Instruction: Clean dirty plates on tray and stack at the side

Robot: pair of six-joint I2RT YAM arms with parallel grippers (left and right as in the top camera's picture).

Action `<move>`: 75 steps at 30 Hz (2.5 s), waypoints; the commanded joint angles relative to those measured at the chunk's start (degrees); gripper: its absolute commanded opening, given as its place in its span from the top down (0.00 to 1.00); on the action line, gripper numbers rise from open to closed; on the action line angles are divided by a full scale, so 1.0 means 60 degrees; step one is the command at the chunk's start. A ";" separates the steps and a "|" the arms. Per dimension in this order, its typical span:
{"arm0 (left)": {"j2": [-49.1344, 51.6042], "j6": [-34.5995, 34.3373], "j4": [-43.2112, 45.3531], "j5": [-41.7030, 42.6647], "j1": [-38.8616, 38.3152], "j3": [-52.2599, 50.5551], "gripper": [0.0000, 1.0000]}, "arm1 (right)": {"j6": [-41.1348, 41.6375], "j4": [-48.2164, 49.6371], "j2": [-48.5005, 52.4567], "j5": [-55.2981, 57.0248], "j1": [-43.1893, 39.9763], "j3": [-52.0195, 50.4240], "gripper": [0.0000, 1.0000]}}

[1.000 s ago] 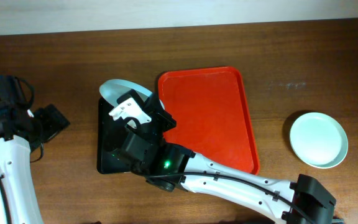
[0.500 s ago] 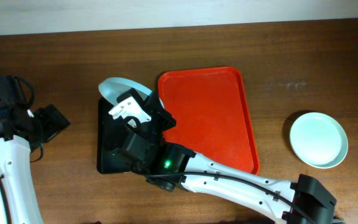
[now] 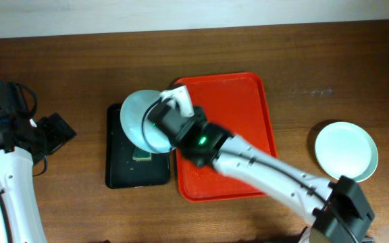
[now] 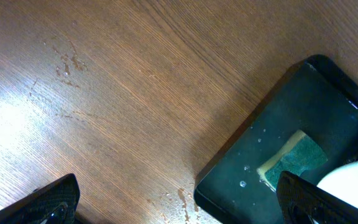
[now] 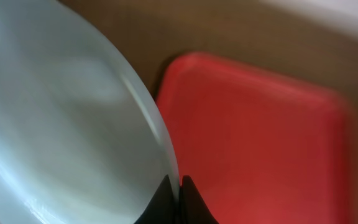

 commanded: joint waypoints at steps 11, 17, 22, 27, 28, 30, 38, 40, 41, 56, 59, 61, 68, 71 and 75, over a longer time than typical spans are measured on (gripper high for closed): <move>-0.0029 -0.0091 0.0011 0.0004 0.0047 0.0117 0.01 | 0.0036 -0.4524 -0.1526 -0.7686 -0.8488 0.0066 0.96; -0.0029 -0.0091 0.0007 0.0004 0.0047 0.0117 0.01 | -0.0976 -0.5326 -0.1435 -0.7107 -1.2881 -0.0576 0.96; -0.0029 -0.0091 0.0011 0.0004 0.0051 0.0117 0.01 | -0.0994 -0.4962 -0.1213 -0.6506 -1.5762 -0.1880 0.96; -0.0029 -0.0091 0.0011 0.0004 0.0051 0.0117 0.01 | -0.0335 -0.3967 -0.1107 -0.5716 -1.7588 -0.3326 0.96; -0.0029 -0.0091 0.0007 0.0004 0.0047 0.0117 0.00 | -0.0248 -0.3887 -0.1107 -0.5745 -1.7817 -0.3453 0.96; -0.0029 -0.0091 0.0011 0.0004 0.0051 0.0117 0.01 | -0.0233 -0.3850 -0.1107 -0.5701 -1.8265 -0.3530 0.89; -0.0029 -0.0091 0.0011 0.0004 0.0051 0.0117 0.01 | -0.1690 -0.4816 -0.2055 -0.8007 -1.6935 -0.3468 0.38; -0.0029 -0.0091 0.0011 0.0004 0.0051 0.0117 0.01 | -0.1931 -0.5020 -0.2696 -0.8324 -1.6123 -0.3457 0.38; -0.0029 -0.0091 0.0007 0.0004 0.0051 0.0117 0.01 | -0.1934 -0.5162 -0.3217 -0.8470 -1.5529 -0.3453 0.38; -0.0029 -0.0091 0.0011 0.0004 0.0051 0.0117 0.01 | -0.1912 -0.5147 -1.0772 -0.8207 -0.7745 -0.3450 0.51; -0.0029 -0.0091 0.0007 0.0004 0.0051 0.0117 0.00 | -0.1883 -0.5253 -1.1020 -0.8204 -0.7213 -0.3450 0.02; -0.0029 -0.0091 0.0007 0.0004 0.0047 0.0117 0.01 | -0.1883 -0.5482 -1.1009 -0.8207 -0.7060 -0.3450 0.02; -0.0029 -0.0091 0.0007 0.0004 0.0051 0.0117 0.01 | -0.2146 -0.5883 -1.1012 -0.7457 -0.7078 -0.3453 0.02; -0.0029 -0.0091 0.0007 0.0004 0.0047 0.0117 0.01 | -0.3614 -0.5701 -1.1034 -0.7027 -0.7074 -0.3461 0.02; -0.0029 -0.0091 0.0007 0.0004 0.0047 0.0117 0.01 | -0.5002 -0.4652 -1.1890 -0.6838 -0.7457 -0.3891 0.02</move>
